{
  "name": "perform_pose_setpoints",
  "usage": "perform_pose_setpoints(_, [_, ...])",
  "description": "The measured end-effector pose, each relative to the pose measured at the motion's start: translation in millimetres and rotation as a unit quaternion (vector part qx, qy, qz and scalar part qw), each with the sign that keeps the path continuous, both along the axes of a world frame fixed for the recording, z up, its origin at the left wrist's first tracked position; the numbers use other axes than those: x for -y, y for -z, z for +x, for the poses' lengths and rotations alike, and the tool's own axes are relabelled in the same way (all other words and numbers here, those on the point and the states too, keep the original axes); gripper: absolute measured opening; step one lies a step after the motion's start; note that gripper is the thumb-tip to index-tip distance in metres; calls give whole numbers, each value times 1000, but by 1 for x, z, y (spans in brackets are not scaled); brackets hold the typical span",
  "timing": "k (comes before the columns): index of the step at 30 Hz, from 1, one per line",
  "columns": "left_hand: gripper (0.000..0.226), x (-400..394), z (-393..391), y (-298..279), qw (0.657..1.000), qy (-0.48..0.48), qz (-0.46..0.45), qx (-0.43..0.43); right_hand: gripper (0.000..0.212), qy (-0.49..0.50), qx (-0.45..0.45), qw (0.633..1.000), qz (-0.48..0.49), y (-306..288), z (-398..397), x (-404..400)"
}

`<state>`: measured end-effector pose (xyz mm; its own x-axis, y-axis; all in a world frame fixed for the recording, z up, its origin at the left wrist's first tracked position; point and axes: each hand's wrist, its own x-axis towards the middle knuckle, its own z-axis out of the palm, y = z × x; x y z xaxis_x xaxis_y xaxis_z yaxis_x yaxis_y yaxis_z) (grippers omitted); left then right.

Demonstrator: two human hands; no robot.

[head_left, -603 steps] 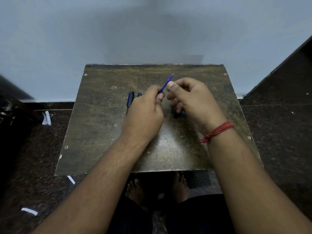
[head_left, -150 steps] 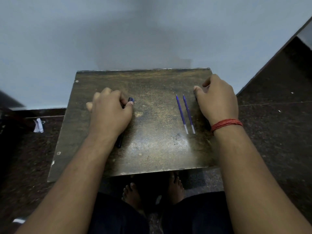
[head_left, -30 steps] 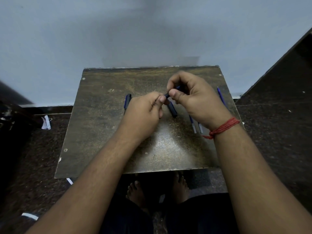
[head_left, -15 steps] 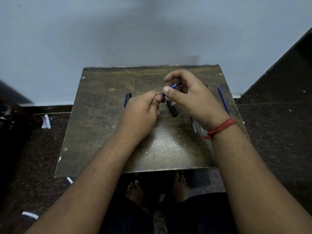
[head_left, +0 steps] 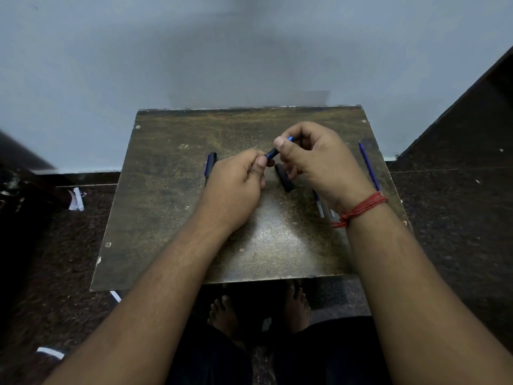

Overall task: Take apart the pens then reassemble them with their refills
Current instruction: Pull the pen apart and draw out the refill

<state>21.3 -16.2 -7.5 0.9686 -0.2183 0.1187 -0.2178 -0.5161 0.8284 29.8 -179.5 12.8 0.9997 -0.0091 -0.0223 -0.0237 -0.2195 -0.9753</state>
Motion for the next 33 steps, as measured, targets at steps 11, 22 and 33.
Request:
perform_pose_setpoints(11, [18,0,2,2,1000,3,12,10,10,29,8,999,-11,0,1,0])
perform_pose_setpoints(22, [18,0,0,-4,999,10,23,27,26,22,-2,982,189,-2,1,0])
perform_pose_setpoints(33, [20,0,1,-3,999,5,24,28,6,39,-12,997,64,-4,0,0])
